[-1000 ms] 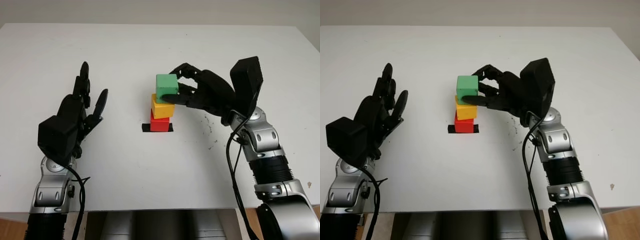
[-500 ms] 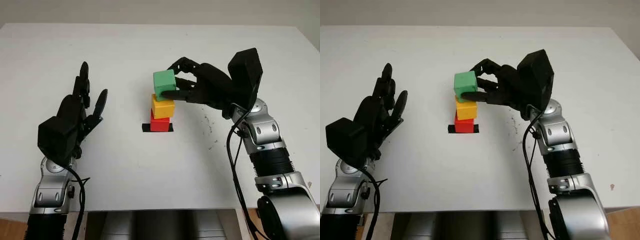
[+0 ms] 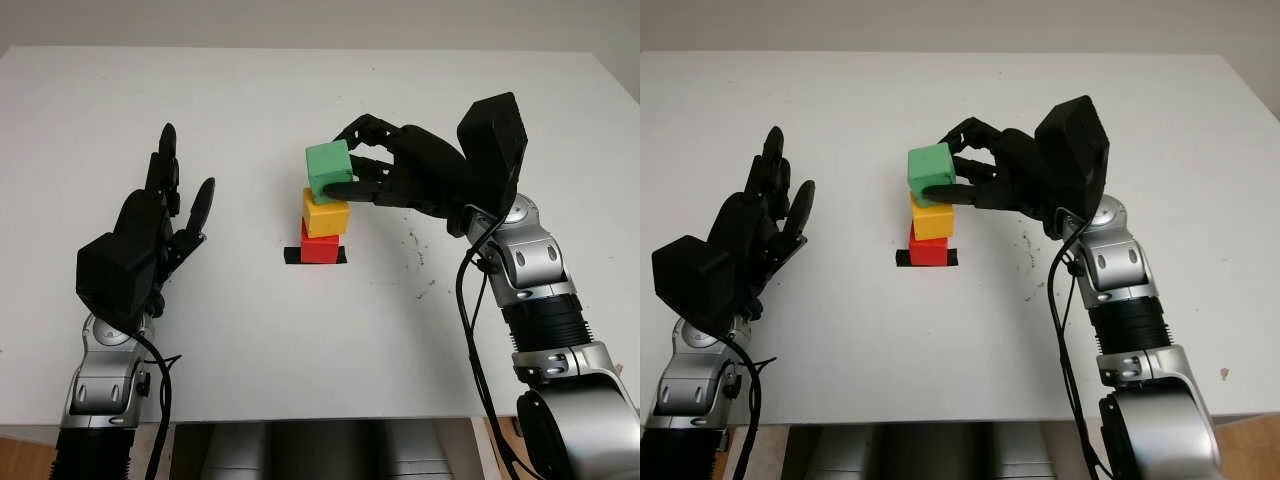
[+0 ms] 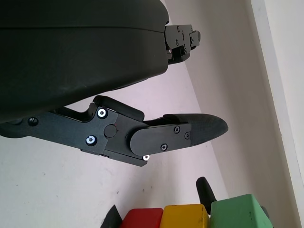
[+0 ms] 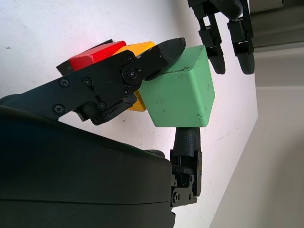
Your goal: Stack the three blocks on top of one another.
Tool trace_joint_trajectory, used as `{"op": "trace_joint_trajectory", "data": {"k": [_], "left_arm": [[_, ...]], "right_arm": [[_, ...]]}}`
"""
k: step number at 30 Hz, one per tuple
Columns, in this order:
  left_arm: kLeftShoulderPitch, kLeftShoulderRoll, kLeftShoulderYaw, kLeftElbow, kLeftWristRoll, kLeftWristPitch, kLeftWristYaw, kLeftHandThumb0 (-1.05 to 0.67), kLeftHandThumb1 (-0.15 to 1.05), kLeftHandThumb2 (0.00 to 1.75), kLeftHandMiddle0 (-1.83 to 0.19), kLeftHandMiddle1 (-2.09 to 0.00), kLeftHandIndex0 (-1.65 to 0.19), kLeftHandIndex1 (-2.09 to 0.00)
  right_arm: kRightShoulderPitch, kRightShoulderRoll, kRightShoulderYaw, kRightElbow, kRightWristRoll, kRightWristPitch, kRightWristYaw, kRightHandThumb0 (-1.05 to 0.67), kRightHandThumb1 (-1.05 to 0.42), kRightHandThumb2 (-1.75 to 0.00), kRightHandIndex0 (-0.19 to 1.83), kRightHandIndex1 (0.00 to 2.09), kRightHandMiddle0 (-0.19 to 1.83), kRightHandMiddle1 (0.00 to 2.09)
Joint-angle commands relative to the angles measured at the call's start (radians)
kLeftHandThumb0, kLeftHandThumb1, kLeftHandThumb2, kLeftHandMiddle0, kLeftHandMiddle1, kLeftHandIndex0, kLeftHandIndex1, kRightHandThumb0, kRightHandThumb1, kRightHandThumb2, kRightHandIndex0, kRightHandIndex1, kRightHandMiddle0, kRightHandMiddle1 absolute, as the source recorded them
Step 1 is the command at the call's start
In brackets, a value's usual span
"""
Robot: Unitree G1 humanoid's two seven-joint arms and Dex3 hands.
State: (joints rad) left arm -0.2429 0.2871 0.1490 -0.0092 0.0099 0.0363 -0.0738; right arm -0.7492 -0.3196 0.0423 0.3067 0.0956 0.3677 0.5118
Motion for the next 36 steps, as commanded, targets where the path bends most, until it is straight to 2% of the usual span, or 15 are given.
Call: {"op": "trace_joint_trajectory", "data": {"k": [1, 16, 20, 22, 25, 29, 34, 36], "left_arm": [[0.004, 0.004, 0.004, -0.019, 0.001, 0.004, -0.002, -0.67, 1.05, 0.52, 0.16, -0.05, 0.14, -0.05], [0.013, 0.002, 0.002, -0.027, 0.005, 0.002, 0.002, -0.66, 1.05, 0.51, 0.15, -0.05, 0.13, -0.05], [0.013, 0.002, 0.001, -0.022, 0.006, -0.012, 0.001, -0.65, 1.05, 0.52, 0.16, -0.05, 0.13, -0.05], [0.011, 0.002, 0.001, -0.019, 0.005, -0.015, -0.001, -0.65, 1.05, 0.53, 0.16, -0.05, 0.13, -0.05], [0.011, 0.003, 0.0, -0.022, 0.007, -0.008, -0.001, -0.65, 1.05, 0.52, 0.16, -0.05, 0.13, -0.05], [0.008, 0.006, -0.001, -0.019, 0.011, -0.004, 0.0, -0.66, 1.05, 0.53, 0.16, -0.05, 0.13, -0.05], [0.008, 0.001, 0.002, -0.02, 0.001, -0.007, -0.004, -0.66, 1.05, 0.52, 0.16, -0.05, 0.13, -0.05], [0.006, 0.0, 0.002, -0.02, 0.002, -0.006, -0.002, -0.66, 1.05, 0.52, 0.16, -0.05, 0.13, -0.05]], "right_arm": [[-0.003, -0.006, -0.009, -0.029, 0.005, 0.009, -0.001, -0.47, -0.99, -0.05, 0.28, 0.04, 0.27, 1.78], [0.005, -0.019, 0.012, 0.003, -0.012, -0.006, 0.048, -0.48, -0.99, -0.06, 0.28, 0.05, 0.27, 1.76], [-0.01, -0.034, 0.023, 0.01, -0.012, 0.026, 0.091, -0.47, -0.99, -0.05, 0.25, 0.03, 0.18, 1.73], [-0.015, -0.041, 0.027, 0.011, -0.009, 0.037, 0.114, -0.47, -0.98, -0.05, 0.21, 0.01, 0.07, 1.63], [-0.016, -0.048, 0.027, 0.008, -0.006, 0.043, 0.135, -0.49, -0.97, -0.05, 0.14, 0.0, -0.04, 1.37], [-0.013, -0.052, 0.03, -0.004, -0.017, 0.044, 0.133, -0.49, -0.95, -0.05, 0.09, 0.01, -0.1, 1.12], [0.0, -0.06, 0.028, -0.022, -0.024, 0.027, 0.131, -0.52, -0.94, -0.05, 0.05, 0.01, -0.13, 0.93], [0.006, -0.067, 0.029, -0.037, -0.027, 0.02, 0.136, -0.59, -0.93, -0.05, -0.01, 0.02, -0.16, 0.7]]}}
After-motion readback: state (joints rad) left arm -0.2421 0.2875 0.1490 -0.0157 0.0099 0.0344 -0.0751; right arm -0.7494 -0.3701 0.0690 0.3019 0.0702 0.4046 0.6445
